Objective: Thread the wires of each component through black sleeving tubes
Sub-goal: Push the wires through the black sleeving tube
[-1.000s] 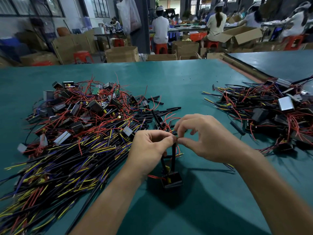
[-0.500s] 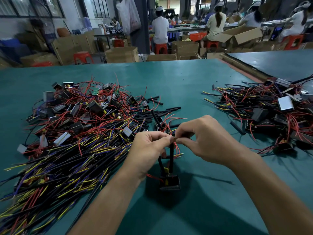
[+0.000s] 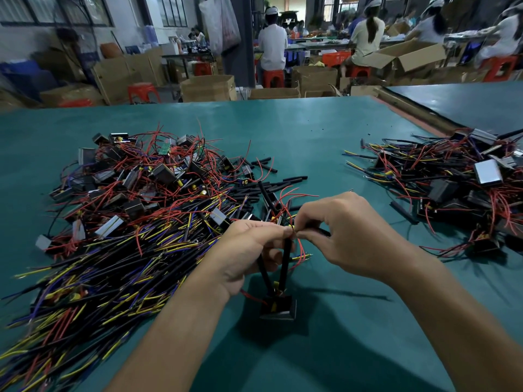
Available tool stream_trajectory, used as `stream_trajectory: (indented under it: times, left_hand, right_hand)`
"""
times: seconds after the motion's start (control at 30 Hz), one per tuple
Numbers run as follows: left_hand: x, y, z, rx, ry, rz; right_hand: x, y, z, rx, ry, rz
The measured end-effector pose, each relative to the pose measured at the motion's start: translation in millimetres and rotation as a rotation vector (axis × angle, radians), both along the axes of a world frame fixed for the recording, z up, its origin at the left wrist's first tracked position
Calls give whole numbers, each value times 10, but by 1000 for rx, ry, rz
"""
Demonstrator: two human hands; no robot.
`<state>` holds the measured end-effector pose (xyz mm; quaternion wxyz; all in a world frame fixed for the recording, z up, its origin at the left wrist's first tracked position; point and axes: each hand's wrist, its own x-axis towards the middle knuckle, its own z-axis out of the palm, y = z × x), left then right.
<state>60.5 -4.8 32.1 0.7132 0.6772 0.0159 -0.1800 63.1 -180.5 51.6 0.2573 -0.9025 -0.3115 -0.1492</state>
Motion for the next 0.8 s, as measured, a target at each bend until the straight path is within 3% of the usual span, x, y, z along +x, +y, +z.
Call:
stream_trajectory:
  times: [0.33, 0.57, 0.8]
  left_hand:
    - [-33, -20, -12, 35, -148, 31]
    - [-35, -4, 11, 15, -109, 10]
    - [-33, 25, 62, -65, 59, -50]
  right_hand:
    - [-7, -81, 70, 96, 190, 35]
    - [-7, -33, 37, 134, 96, -14]
    - [-4, 35, -15, 146, -39, -8]
